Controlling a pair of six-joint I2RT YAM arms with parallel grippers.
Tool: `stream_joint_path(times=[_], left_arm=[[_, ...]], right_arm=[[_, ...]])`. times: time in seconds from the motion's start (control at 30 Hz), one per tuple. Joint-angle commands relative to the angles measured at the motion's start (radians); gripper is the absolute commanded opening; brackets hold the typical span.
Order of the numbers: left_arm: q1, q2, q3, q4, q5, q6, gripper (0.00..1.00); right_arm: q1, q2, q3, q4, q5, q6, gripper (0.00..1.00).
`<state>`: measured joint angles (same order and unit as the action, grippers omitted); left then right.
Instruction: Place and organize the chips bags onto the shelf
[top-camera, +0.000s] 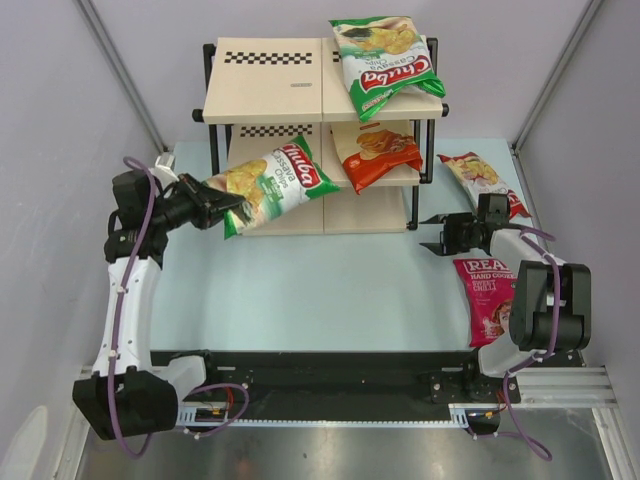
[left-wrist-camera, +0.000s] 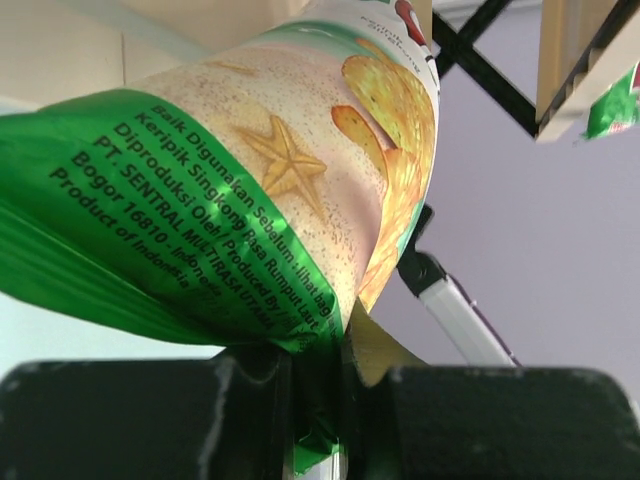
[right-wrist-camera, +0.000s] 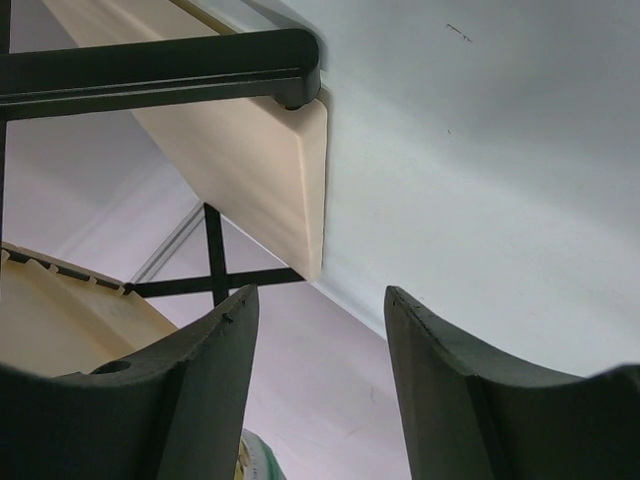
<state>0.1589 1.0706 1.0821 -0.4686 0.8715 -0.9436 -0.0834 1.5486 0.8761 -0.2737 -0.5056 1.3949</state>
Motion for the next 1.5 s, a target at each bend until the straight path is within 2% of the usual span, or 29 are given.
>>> stream_joint_path(times=[0.0,0.13,0.23,0.37,0.5,0.53,0.57,0.63,0.77,0.93,1.07,1.2,1.47], left_arm=[[0.007,0.028,0.065,0.145,-0.090,-0.076,0.00],[-0.013,0.051,0.044,0.273,-0.205,-0.181,0.00],[-0.045,0.078,0.058,0.304,-0.325,-0.228,0.00],[-0.195,0.132,0.114,0.275,-0.514,-0.230,0.00],[-0.301,0.181,0.134,0.289,-0.673,-0.287,0.00],[-0.318,0.180,0.140,0.247,-0.795,-0.299,0.00],[-0.350,0.172,0.141,0.236,-0.857,-0.303,0.00],[-0.372,0.158,0.125,0.231,-1.016,-0.302,0.00],[-0.372,0.131,0.078,0.258,-1.147,-0.363,0.00],[-0.378,0.181,0.088,0.269,-1.184,-0.461,0.00],[-0.416,0.273,0.153,0.271,-1.207,-0.501,0.00],[-0.466,0.374,0.263,0.184,-1.240,-0.609,0.02],[-0.581,0.450,0.409,0.001,-1.261,-0.641,0.06]], right_arm=[[0.001,0.016,0.029,0.004,-0.010,-0.008,0.59],[0.001,0.034,0.031,0.004,-0.010,-0.017,0.58],[-0.001,0.068,0.031,0.047,-0.019,0.003,0.58],[0.002,0.099,0.034,0.088,-0.043,0.032,0.57],[0.004,0.111,0.087,0.015,-0.039,-0.011,0.57],[0.004,0.111,0.096,0.005,-0.034,-0.031,0.58],[0.004,0.110,0.110,-0.004,-0.027,-0.033,0.58],[-0.001,0.104,0.119,-0.009,-0.025,-0.034,0.58],[-0.003,0.088,0.127,-0.024,-0.024,-0.045,0.58],[-0.003,0.079,0.129,-0.070,-0.025,-0.069,0.59],[-0.003,0.073,0.129,-0.070,-0.033,-0.073,0.59],[-0.015,0.059,0.129,-0.068,-0.044,-0.071,0.59],[-0.041,0.053,0.127,-0.098,-0.034,-0.088,0.59]])
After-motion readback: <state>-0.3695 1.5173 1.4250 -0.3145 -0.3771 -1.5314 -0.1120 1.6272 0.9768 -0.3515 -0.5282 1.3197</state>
